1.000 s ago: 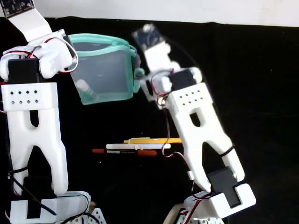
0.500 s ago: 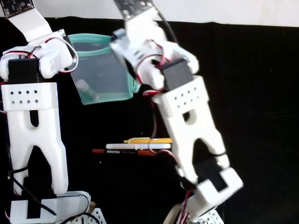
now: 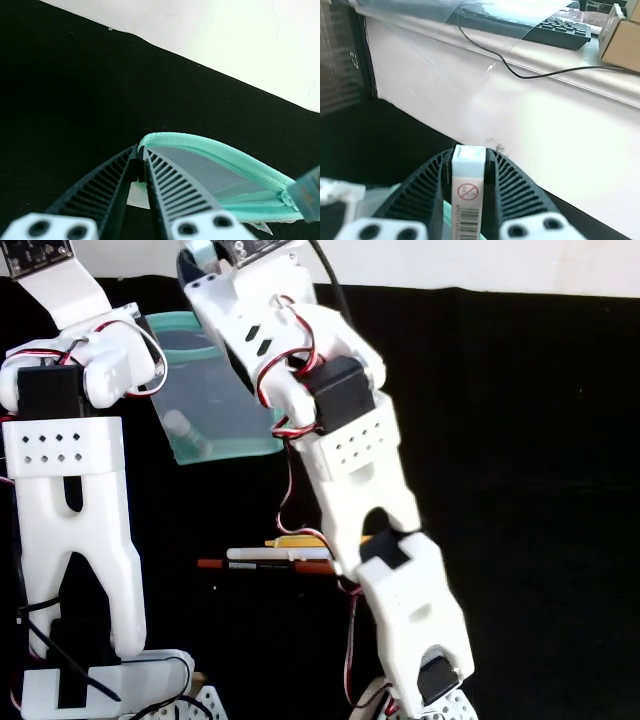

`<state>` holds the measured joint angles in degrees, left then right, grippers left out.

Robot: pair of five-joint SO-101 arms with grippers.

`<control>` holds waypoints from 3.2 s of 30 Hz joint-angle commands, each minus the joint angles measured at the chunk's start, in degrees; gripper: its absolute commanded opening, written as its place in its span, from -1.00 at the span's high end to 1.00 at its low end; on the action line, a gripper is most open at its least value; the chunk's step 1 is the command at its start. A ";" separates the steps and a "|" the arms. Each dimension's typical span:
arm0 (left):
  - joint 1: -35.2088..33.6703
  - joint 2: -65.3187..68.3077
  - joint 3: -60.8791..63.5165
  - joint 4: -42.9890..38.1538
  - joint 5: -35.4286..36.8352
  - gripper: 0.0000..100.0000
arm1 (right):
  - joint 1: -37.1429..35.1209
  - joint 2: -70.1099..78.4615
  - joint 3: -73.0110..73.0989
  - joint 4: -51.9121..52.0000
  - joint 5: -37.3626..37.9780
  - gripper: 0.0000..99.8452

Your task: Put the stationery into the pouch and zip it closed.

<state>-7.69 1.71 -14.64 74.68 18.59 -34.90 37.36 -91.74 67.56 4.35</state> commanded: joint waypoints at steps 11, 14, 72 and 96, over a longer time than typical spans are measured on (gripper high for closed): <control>0.31 4.62 0.75 0.53 0.26 0.99 | -1.45 7.60 -9.98 1.98 -5.63 0.99; 0.31 4.62 0.84 0.53 0.26 0.99 | -1.45 7.78 -9.71 2.51 -5.63 0.99; 0.31 4.70 0.92 0.53 0.26 0.99 | 8.92 -7.69 -9.63 33.63 1.23 0.47; 0.31 4.70 1.01 0.53 0.26 0.99 | 8.92 -24.04 47.08 33.45 18.37 0.47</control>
<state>-7.69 1.71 -14.73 74.68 18.59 -26.55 18.20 -48.75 100.44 19.74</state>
